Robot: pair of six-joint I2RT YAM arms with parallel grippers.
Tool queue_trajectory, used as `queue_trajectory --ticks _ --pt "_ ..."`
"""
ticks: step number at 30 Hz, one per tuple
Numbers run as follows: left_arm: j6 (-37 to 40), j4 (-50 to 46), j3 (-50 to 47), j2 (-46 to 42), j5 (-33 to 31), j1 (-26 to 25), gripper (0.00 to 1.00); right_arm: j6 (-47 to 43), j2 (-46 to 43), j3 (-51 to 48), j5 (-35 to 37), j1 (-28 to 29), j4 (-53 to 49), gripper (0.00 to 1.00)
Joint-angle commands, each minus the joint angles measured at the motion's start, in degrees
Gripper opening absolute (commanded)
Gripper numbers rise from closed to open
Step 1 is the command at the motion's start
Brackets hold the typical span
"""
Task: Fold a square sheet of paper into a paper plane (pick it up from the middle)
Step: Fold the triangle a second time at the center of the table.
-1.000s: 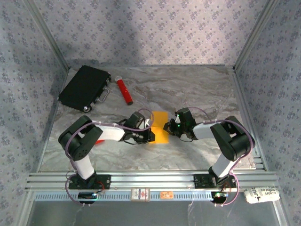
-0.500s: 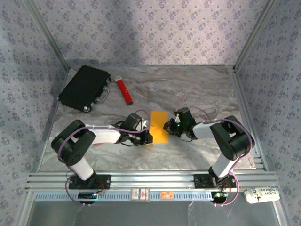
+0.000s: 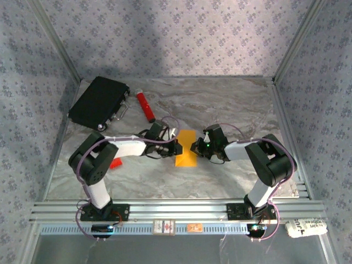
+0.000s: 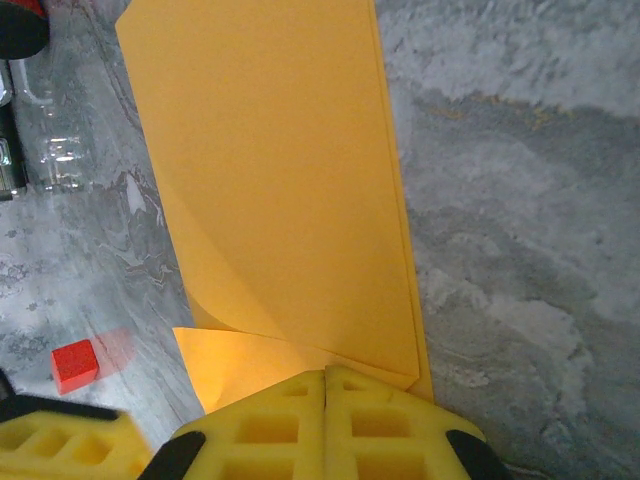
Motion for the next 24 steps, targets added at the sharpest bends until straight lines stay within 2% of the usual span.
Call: queue_trajectory --ticks 1,8,13,20,24 --pt "4.74 -5.77 3.01 3.00 -1.06 0.09 0.07 -1.59 0.48 0.89 0.03 -0.06 -3.85 0.00" --pt "4.36 -5.86 0.43 4.68 -0.42 0.08 0.04 -2.84 -4.91 1.33 1.22 -0.19 -7.79 0.07" --pt "-2.63 0.83 -4.06 3.92 1.30 -0.03 0.03 -3.09 -10.01 0.53 3.89 -0.05 -14.04 0.15" --pt "-9.88 4.60 -8.23 0.59 -2.92 -1.91 0.02 -0.62 -16.17 -1.51 7.42 1.33 -22.07 0.27" --pt "-12.18 5.96 -8.69 -0.18 -4.63 -3.19 0.03 -0.08 -17.74 -1.65 6.59 3.24 -23.53 0.32"
